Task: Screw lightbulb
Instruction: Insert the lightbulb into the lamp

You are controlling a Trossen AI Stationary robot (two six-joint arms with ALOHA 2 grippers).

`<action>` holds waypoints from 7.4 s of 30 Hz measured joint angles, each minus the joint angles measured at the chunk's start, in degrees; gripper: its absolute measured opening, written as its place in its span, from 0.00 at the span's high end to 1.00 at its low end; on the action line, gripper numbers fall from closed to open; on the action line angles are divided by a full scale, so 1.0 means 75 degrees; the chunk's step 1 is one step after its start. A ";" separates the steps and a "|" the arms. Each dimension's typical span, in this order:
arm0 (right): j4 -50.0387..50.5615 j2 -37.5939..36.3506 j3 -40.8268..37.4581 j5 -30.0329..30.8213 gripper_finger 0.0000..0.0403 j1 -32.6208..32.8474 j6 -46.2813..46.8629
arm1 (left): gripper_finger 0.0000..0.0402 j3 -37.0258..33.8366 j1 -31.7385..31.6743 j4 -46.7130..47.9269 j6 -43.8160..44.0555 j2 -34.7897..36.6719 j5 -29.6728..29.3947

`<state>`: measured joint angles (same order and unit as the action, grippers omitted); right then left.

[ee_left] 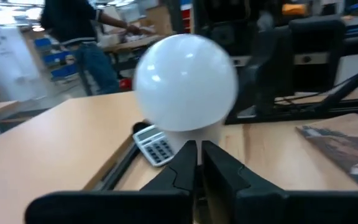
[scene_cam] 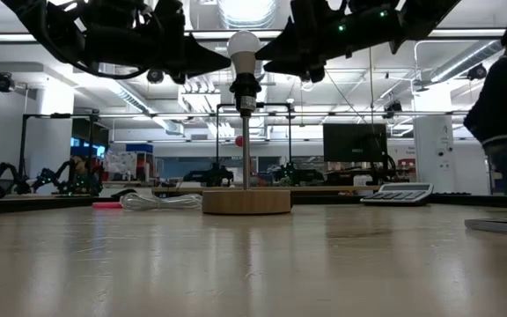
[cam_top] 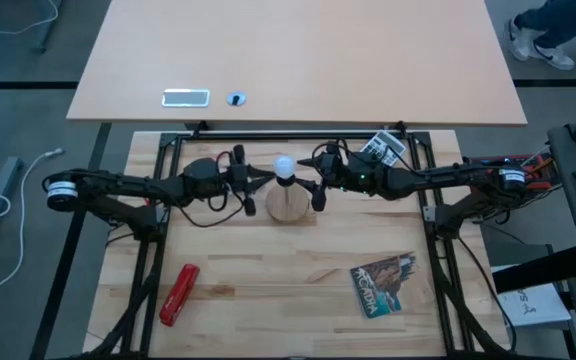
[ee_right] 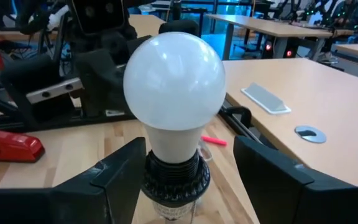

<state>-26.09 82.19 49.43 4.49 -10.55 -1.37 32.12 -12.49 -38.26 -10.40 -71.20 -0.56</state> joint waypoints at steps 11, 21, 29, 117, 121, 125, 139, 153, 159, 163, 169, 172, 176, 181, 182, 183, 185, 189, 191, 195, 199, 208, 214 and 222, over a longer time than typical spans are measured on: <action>-0.0288 -0.0003 -0.0003 -0.0015 0.40 -0.0193 -0.0231 | 0.81 0.0000 0.0000 -0.0164 0.0059 -0.0026 0.0205; -0.0396 0.0015 -0.0003 -0.0648 0.50 -0.0251 -0.0294 | 0.80 0.0000 0.0000 -0.0452 -0.0151 -0.0134 0.0214; -0.0385 0.0018 -0.0006 -0.0656 0.58 -0.0230 -0.0114 | 0.88 0.0000 -0.0003 -0.0582 -0.0177 -0.0140 0.0211; 0.0708 -0.0090 -0.0006 -0.0875 0.97 -0.0492 -0.1020 | 0.90 0.0000 -0.0015 0.0513 0.1744 0.0388 -0.1785; 0.1008 -0.0090 -0.0006 -0.1114 0.97 -0.0478 -0.1020 | 0.89 0.0000 -0.0015 0.0501 0.1769 0.0388 -0.2286; 0.1182 -0.0090 -0.0006 -0.1462 0.97 -0.0478 -0.1027 | 0.90 0.0000 -0.0015 0.0318 0.1923 0.0388 -0.2406; 0.1636 -0.0087 -0.0041 -0.1810 0.97 -0.0484 -0.1537 | 0.90 0.0000 -0.0015 -0.0209 0.2267 0.0393 -0.2834; 0.1777 -0.0038 -0.0047 -0.1804 0.97 -0.0548 -0.1839 | 0.89 0.0000 -0.0015 -0.0283 0.2349 0.0393 -0.2855; 0.1769 -0.0035 -0.0050 -0.1804 0.97 -0.0548 -0.1834 | 0.90 0.0000 -0.0015 -0.0280 0.2460 0.0393 -0.2853; 0.1792 -0.0035 -0.0050 -0.1804 0.97 -0.0551 -0.1858 | 0.91 0.0000 -0.0015 -0.0280 0.2460 0.0393 -0.2853; 0.1815 -0.0035 -0.0052 -0.1804 0.97 -0.0548 -0.1936 | 0.89 0.0000 -0.0015 -0.0373 0.2544 0.0393 -0.2855; 0.1815 -0.0035 -0.0055 -0.1804 0.97 -0.0548 -0.2021 | 0.89 0.0000 -0.0015 -0.0378 0.2728 0.0393 -0.2855; 0.1798 -0.0035 -0.0055 -0.1807 0.97 -0.0548 -0.2019 | 0.90 0.0000 -0.0015 -0.0388 0.2748 0.0393 -0.2855; 0.1783 -0.0032 -0.0055 -0.1805 0.97 -0.0548 -0.2019 | 0.91 0.0000 -0.0015 -0.0409 0.2748 0.0393 -0.2855; 0.1783 -0.0032 -0.0055 -0.1804 0.97 -0.0548 -0.2019 | 0.91 0.0000 -0.0015 -0.0414 0.2747 0.0393 -0.2855; 0.1783 -0.0032 -0.0055 -0.1804 0.97 -0.0548 -0.2019 | 0.90 0.0000 -0.0015 -0.0414 0.2746 0.0393 -0.2855; 0.1783 -0.0029 -0.0055 -0.1804 0.97 -0.0548 -0.2019 | 0.90 0.0000 -0.0015 -0.0414 0.2746 0.0393 -0.2855; 0.1783 -0.0029 -0.0055 -0.1804 0.97 -0.0548 -0.2021 | 0.89 0.0000 -0.0015 -0.0413 0.2747 0.0391 -0.2855; 0.1783 -0.0029 -0.0055 -0.1804 0.97 -0.0549 -0.2022 | 0.88 0.0000 -0.0015 -0.0411 0.2746 0.0391 -0.2855; 0.1783 -0.0029 -0.0055 -0.1806 0.97 -0.0548 -0.2025 | 0.88 0.0000 -0.0013 -0.0410 0.2747 0.0391 -0.2855; 0.1783 -0.0029 -0.0055 -0.1805 0.97 -0.0548 -0.2027 | 0.88 0.0000 -0.0014 -0.0408 0.2746 0.0391 -0.2855; 0.1784 -0.0029 -0.0055 -0.1804 0.97 -0.0548 -0.2046 | 0.88 0.0000 -0.0015 -0.0400 0.2748 0.0391 -0.2855; 0.1785 -0.0029 -0.0055 -0.1804 0.97 -0.0548 -0.2051 | 0.88 0.0000 -0.0015 -0.0394 0.2748 0.0391 -0.2854; 0.1786 -0.0029 -0.0055 -0.1804 0.97 -0.0548 -0.2126 | 0.88 0.0000 -0.0015 -0.0394 0.2748 0.0391 -0.2855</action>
<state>-12.69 81.97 49.01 -9.04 -14.66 -17.31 32.12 -12.60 -41.21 10.22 -68.27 -21.98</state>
